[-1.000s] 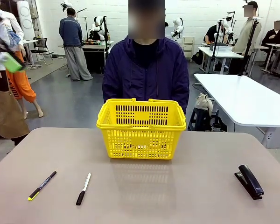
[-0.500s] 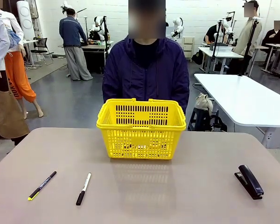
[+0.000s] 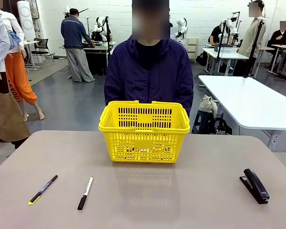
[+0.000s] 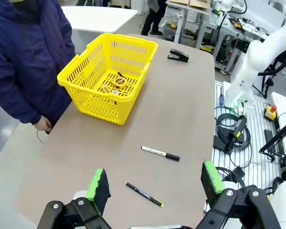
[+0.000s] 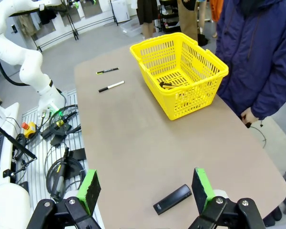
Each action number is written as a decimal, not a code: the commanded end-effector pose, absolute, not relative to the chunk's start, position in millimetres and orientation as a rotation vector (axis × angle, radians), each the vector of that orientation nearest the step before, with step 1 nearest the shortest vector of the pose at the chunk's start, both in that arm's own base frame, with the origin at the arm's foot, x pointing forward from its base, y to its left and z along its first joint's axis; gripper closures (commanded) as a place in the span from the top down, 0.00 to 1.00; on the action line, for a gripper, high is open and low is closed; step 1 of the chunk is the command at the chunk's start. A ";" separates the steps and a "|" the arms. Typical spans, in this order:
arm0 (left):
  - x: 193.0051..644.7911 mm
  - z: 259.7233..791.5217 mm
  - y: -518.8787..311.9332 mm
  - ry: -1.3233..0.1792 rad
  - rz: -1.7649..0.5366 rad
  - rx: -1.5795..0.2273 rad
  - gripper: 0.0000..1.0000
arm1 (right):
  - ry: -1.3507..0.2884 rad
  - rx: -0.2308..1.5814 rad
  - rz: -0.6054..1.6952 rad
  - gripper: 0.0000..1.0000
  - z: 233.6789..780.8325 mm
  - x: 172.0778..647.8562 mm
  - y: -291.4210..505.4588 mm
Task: Place the items the person wants into the basket.
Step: Pick up the item the person points to and place it in the Market Basket.
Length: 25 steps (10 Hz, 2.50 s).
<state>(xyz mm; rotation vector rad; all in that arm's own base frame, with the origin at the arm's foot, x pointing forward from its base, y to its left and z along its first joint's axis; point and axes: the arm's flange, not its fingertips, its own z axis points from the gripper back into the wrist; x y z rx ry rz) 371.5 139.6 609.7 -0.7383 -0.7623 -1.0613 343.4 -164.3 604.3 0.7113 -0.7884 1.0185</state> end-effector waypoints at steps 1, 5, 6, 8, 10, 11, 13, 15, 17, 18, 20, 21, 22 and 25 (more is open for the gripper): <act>363.7 627.4 132.5 -0.766 -1.086 -0.698 1.00 | -0.795 0.720 1.032 1.00 604.7 343.7 -165.6; 369.2 615.7 139.2 -0.759 -1.064 -0.722 1.00 | -0.795 0.720 1.032 1.00 604.7 343.7 -165.6; 369.2 615.7 139.2 -0.759 -1.064 -0.722 1.00 | -0.795 0.720 1.032 1.00 604.7 343.7 -165.6; 369.2 615.7 139.2 -0.759 -1.064 -0.722 1.00 | -0.795 0.720 1.032 1.00 604.7 343.7 -165.6; 369.2 615.7 139.2 -0.759 -1.064 -0.722 1.00 | -0.795 0.720 1.032 1.00 604.7 343.7 -165.6; 369.2 615.7 139.2 -0.759 -1.064 -0.722 1.00 | -0.795 0.720 1.032 1.00 604.7 343.7 -165.6; 369.2 615.7 139.2 -0.759 -1.064 -0.722 1.00 | -0.795 0.720 1.032 1.00 604.7 343.7 -165.6; 369.2 615.7 139.2 -0.759 -1.064 -0.722 1.00 | -0.795 0.720 1.032 1.00 604.7 343.7 -165.6; 369.2 615.7 139.2 -0.759 -1.064 -0.722 1.00 | -0.795 0.720 1.032 1.00 604.7 343.7 -165.6; 369.2 615.7 139.2 -0.759 -1.064 -0.722 1.00 | -0.795 0.720 1.032 1.00 604.7 343.7 -165.6; 369.2 615.7 139.2 -0.759 -1.064 -0.722 1.00 | -0.795 0.720 1.032 1.00 604.7 343.7 -165.6; 369.2 615.7 139.2 -0.759 -1.064 -0.722 1.00 | -0.795 0.720 1.032 1.00 604.7 343.7 -165.6; 369.4 615.2 138.5 -0.731 -1.051 -0.706 1.00 | -0.795 0.720 1.032 1.00 604.7 343.7 -165.6; 379.1 611.0 96.0 -0.626 -0.710 -0.141 1.00 | -0.795 0.720 1.032 1.00 604.7 343.7 -165.6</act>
